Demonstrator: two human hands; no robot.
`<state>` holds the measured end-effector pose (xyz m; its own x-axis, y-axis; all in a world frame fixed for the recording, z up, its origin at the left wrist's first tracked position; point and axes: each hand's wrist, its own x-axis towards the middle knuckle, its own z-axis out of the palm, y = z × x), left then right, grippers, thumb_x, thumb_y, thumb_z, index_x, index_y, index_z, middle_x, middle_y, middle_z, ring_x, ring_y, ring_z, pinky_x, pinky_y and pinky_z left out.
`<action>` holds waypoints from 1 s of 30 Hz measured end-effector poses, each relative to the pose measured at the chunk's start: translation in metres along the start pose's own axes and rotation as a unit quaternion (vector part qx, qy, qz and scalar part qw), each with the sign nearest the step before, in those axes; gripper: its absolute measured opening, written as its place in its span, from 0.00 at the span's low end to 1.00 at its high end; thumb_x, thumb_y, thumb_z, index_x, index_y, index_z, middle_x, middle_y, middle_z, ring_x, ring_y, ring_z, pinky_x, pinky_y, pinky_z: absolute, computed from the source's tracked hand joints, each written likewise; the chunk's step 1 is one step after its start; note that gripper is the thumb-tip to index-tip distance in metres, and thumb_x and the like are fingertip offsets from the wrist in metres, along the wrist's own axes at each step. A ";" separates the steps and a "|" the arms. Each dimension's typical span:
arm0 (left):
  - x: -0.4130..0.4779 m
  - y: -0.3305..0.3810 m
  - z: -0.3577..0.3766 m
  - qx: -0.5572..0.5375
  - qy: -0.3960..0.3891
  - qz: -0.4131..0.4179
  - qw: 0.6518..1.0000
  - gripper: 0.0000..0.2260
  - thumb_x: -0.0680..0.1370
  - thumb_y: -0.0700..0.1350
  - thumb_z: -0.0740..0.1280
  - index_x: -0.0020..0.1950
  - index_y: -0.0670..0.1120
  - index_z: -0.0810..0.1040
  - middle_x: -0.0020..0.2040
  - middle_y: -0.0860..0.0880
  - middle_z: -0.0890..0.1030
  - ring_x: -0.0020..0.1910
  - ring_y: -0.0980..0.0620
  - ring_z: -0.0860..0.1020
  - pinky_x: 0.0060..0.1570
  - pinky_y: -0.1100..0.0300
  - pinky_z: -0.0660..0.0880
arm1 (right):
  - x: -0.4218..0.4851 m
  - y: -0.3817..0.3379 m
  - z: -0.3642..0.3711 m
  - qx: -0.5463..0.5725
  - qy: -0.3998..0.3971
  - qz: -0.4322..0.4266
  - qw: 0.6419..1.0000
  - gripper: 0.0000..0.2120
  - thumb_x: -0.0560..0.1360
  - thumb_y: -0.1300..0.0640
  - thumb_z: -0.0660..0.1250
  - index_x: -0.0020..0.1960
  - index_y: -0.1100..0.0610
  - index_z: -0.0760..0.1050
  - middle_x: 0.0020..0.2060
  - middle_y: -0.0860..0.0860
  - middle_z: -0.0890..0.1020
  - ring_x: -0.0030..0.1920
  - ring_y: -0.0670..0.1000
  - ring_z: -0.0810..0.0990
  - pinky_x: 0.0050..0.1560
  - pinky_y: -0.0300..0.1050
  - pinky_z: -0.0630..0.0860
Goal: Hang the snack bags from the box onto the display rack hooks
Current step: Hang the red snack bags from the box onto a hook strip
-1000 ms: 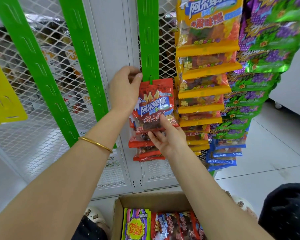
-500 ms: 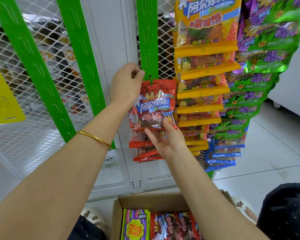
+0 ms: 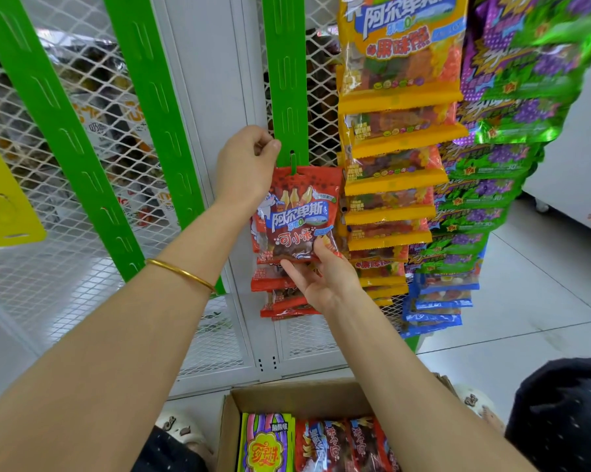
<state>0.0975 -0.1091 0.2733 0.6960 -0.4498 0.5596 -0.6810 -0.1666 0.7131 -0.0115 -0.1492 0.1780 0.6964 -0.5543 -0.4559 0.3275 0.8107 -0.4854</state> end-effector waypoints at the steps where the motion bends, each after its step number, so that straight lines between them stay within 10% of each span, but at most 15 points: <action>1: 0.000 -0.001 0.000 -0.001 0.001 -0.001 1.000 0.05 0.78 0.44 0.63 0.43 0.45 0.74 0.42 0.44 0.79 0.44 0.46 0.77 0.50 0.49 0.75 | 0.000 -0.001 0.000 -0.002 0.001 0.000 1.000 0.17 0.76 0.59 0.67 0.63 0.59 0.70 0.49 0.58 0.81 0.46 0.60 0.81 0.33 0.54 0.82; 16: -0.017 -0.007 -0.003 -0.023 0.012 0.025 0.999 0.09 0.77 0.40 0.65 0.57 0.42 0.75 0.48 0.50 0.77 0.46 0.57 0.74 0.49 0.67 0.71 | -0.003 -0.003 -0.009 -0.152 0.035 -0.052 0.986 0.09 0.74 0.59 0.68 0.47 0.60 0.69 0.44 0.58 0.78 0.45 0.56 0.82 0.41 0.51 0.80; 22: -0.049 -0.023 0.000 0.042 0.083 0.054 0.994 0.20 0.76 0.42 0.66 0.67 0.41 0.67 0.64 0.43 0.70 0.65 0.48 0.68 0.66 0.54 0.65 | -0.002 -0.003 -0.021 -0.164 0.054 -0.133 0.976 0.09 0.76 0.58 0.67 0.50 0.61 0.69 0.43 0.57 0.78 0.41 0.53 0.81 0.38 0.47 0.82; 30: -0.052 -0.031 0.008 0.095 0.111 0.035 0.989 0.14 0.77 0.48 0.64 0.61 0.45 0.74 0.59 0.46 0.73 0.61 0.50 0.68 0.58 0.66 0.58 | -0.005 -0.008 -0.016 -0.072 0.099 -0.112 0.986 0.12 0.76 0.50 0.65 0.50 0.59 0.76 0.38 0.53 0.81 0.29 0.46 0.76 0.24 0.36 0.72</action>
<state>0.0808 -0.0874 0.2183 0.6642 -0.2650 0.6990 -0.7450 -0.3129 0.5892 -0.0278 -0.1556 0.1720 0.4739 -0.7541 -0.4547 0.3548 0.6361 -0.6852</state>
